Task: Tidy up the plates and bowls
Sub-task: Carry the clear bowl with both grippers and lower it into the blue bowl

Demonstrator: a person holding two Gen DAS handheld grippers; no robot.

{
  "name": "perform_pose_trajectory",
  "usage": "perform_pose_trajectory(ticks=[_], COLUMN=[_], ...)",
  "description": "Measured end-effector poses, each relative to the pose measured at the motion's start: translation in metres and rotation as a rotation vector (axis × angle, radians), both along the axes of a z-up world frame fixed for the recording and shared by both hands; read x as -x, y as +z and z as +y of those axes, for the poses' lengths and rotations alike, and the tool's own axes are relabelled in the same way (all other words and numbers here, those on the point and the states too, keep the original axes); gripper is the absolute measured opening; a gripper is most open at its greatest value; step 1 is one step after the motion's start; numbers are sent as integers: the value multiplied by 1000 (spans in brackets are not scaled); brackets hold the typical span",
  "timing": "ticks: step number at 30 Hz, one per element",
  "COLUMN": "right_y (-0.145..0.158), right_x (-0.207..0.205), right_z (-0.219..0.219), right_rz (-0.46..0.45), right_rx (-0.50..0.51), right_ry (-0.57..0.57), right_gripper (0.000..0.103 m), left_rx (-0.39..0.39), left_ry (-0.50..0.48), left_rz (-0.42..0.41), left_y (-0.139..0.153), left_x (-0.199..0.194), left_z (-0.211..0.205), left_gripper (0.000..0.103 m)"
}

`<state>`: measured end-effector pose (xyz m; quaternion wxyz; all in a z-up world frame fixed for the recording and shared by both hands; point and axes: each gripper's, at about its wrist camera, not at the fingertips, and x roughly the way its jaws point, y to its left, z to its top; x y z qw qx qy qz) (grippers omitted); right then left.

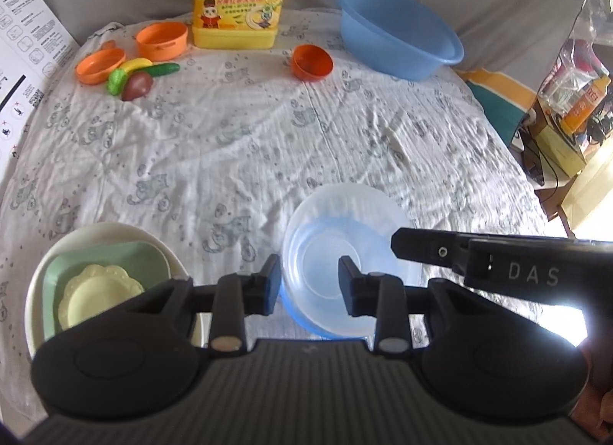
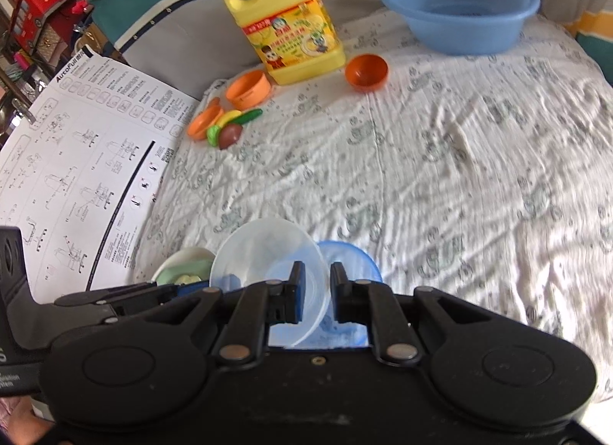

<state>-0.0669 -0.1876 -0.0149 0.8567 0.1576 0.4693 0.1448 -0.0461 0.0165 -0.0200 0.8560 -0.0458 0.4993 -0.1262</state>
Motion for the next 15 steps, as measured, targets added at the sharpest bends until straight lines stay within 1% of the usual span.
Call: perform_pose_trajectory(ticks=[5, 15], right_y=[-8, -18], right_x=[1, 0], right_z=[-6, -13], right_rz=[21, 48], right_rx=[-9, -24], right_ry=[-12, -28], right_gripper=[15, 16], left_rx=[-10, -29], left_ry=[-21, -45], left_rz=[20, 44], left_y=[-8, -19], left_x=[-2, -5], left_z=[-8, -17], left_gripper=[33, 33])
